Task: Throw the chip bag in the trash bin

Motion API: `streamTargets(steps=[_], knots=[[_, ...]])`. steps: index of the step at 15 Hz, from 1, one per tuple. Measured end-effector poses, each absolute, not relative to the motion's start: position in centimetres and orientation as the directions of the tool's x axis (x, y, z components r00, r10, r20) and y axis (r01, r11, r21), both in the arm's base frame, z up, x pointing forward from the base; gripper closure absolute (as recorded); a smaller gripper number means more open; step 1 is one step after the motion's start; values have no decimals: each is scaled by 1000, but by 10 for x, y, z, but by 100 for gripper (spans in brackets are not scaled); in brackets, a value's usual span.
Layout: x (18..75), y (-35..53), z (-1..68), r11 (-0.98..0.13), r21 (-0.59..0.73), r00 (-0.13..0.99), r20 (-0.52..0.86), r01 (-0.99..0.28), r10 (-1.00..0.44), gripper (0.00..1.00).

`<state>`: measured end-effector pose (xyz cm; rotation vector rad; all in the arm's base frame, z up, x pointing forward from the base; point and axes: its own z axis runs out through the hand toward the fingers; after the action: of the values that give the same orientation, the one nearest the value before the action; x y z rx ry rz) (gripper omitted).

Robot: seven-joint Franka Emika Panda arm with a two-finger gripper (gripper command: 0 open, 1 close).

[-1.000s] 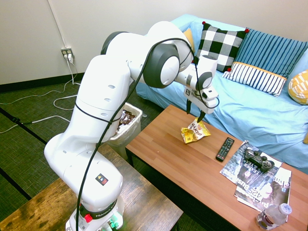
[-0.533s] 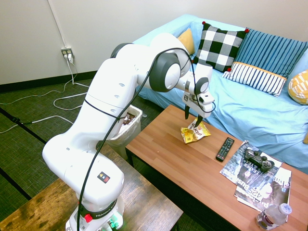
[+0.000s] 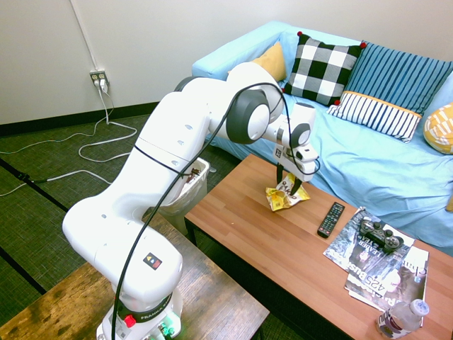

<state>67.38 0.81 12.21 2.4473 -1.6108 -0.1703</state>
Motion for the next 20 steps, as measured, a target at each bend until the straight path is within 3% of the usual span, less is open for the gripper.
streamTargets(steps=[20], knots=[[682,-4,125,-357,213,368,14,-909,-930,100]])
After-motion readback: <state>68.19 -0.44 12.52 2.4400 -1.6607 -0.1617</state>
